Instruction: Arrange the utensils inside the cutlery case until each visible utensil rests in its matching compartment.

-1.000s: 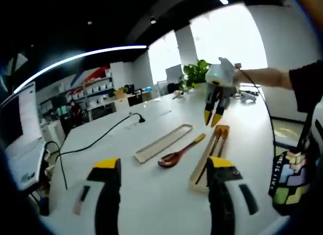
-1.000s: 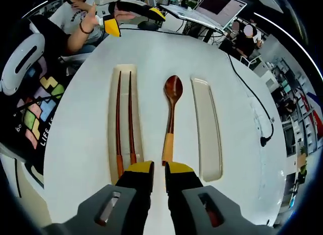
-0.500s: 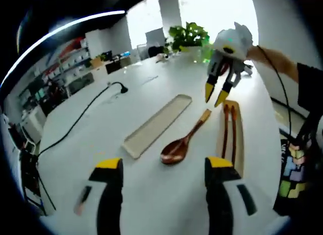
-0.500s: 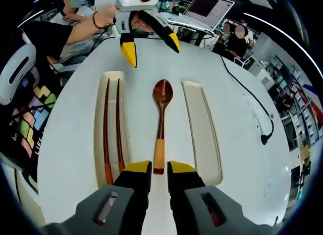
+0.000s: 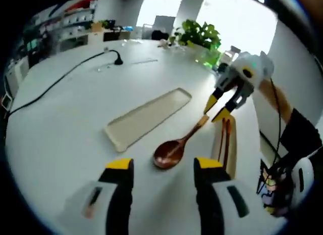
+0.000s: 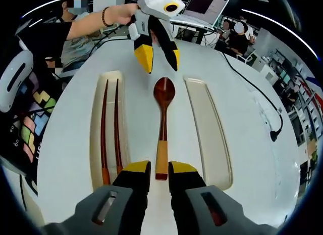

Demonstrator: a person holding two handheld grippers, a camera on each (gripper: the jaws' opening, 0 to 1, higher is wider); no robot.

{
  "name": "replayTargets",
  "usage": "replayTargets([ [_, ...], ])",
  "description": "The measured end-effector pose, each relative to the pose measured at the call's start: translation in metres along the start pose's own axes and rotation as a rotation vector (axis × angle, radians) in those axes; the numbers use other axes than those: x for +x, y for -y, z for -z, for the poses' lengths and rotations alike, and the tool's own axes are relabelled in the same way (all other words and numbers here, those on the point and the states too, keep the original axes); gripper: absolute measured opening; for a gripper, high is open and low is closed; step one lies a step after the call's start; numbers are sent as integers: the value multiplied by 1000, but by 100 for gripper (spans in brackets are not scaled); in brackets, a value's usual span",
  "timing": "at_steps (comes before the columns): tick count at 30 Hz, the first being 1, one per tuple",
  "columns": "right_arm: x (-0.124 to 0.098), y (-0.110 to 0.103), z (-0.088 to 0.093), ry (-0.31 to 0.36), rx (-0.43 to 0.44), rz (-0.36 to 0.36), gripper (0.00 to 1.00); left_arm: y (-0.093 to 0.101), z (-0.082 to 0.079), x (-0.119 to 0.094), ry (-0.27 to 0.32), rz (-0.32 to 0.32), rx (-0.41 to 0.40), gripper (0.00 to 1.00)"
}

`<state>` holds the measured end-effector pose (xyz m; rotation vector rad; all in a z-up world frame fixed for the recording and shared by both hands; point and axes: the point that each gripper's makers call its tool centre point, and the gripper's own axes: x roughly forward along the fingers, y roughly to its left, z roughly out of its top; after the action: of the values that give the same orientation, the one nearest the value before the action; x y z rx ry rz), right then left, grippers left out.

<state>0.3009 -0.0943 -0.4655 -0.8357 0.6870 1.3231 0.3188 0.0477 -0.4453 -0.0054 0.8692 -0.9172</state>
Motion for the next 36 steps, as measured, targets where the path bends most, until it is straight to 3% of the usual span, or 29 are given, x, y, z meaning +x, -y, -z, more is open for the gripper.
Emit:
replayTargets([
  [5, 3, 2, -2, 30, 1, 6, 14, 0, 3, 7, -12, 24, -49, 51],
  [18, 10, -1, 1, 14, 12, -12, 12, 2, 7, 9, -26, 52, -92, 45],
  [26, 11, -3, -3, 4, 19, -13, 9, 8, 4, 15, -10, 101, -171, 40],
  [30, 9, -4, -1, -22, 68, -1, 9, 6, 8, 16, 1, 88, -234, 31],
  [33, 9, -3, 0, -35, 64, 16, 9, 1, 4, 13, 57, 104, -331, 21],
  [36, 8, -2, 1, -25, 69, 29, 9, -1, 5, 11, 63, 119, -338, 13],
])
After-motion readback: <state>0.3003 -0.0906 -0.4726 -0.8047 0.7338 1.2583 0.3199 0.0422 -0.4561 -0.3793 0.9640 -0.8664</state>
